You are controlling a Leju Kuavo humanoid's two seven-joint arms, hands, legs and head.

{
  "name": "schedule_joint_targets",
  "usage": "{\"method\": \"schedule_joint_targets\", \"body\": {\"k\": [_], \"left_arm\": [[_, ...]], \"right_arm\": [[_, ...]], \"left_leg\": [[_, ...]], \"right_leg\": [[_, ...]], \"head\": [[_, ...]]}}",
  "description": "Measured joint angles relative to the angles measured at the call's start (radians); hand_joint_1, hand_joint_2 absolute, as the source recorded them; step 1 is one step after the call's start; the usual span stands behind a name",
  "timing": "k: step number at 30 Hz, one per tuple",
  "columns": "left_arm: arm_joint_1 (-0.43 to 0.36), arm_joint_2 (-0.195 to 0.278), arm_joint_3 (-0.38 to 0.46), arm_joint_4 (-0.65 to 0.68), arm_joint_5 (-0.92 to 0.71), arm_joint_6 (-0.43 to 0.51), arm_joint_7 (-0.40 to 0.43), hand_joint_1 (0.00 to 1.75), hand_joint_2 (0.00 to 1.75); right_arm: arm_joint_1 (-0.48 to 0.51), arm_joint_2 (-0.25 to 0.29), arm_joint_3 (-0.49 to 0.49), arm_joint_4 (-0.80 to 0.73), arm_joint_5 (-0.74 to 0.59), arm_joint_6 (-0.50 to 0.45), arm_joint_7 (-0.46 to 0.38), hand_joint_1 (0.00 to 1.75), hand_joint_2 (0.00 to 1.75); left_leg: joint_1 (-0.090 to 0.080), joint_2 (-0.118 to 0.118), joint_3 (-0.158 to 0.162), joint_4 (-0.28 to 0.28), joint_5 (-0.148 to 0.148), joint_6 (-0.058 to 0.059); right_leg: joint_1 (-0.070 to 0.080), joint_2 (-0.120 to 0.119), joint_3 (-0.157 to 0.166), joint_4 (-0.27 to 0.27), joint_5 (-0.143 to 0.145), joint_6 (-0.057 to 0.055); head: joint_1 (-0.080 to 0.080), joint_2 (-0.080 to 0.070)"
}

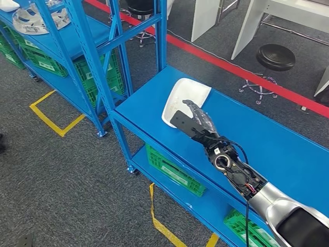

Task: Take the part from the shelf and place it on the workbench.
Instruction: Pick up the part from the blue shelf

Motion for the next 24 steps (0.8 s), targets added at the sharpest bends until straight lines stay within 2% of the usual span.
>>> {"method": "schedule_joint_targets", "body": {"k": [6,14,24], "left_arm": [[-0.003,0.000,0.000,0.000,-0.001,0.000,0.003,0.00,0.00],[-0.002,-0.001,0.000,0.000,0.001,0.002,0.003,0.00,0.00],[-0.002,-0.001,0.000,0.000,0.000,0.002,0.003,0.00,0.00]], "right_arm": [[-0.002,0.000,-0.007,-0.007,0.001,0.011,-0.004,0.00,0.00],[-0.015,0.000,-0.032,-0.008,-0.217,0.011,-0.077,0.00,0.00],[-0.027,0.000,-0.032,-0.010,-0.232,0.011,-0.090,0.00,0.00]], "left_leg": [[0.000,0.000,0.000,0.000,0.000,0.000],[0.000,0.000,0.000,0.000,0.000,0.000],[0.000,-0.001,0.000,0.000,0.000,0.000]], "right_leg": [[0.000,0.000,0.000,0.000,0.000,0.000],[0.000,0.000,0.001,0.000,0.000,0.000],[0.000,0.000,0.001,0.000,0.000,0.000]], "head": [[0.000,0.000],[0.000,0.000],[0.000,0.000]]}}
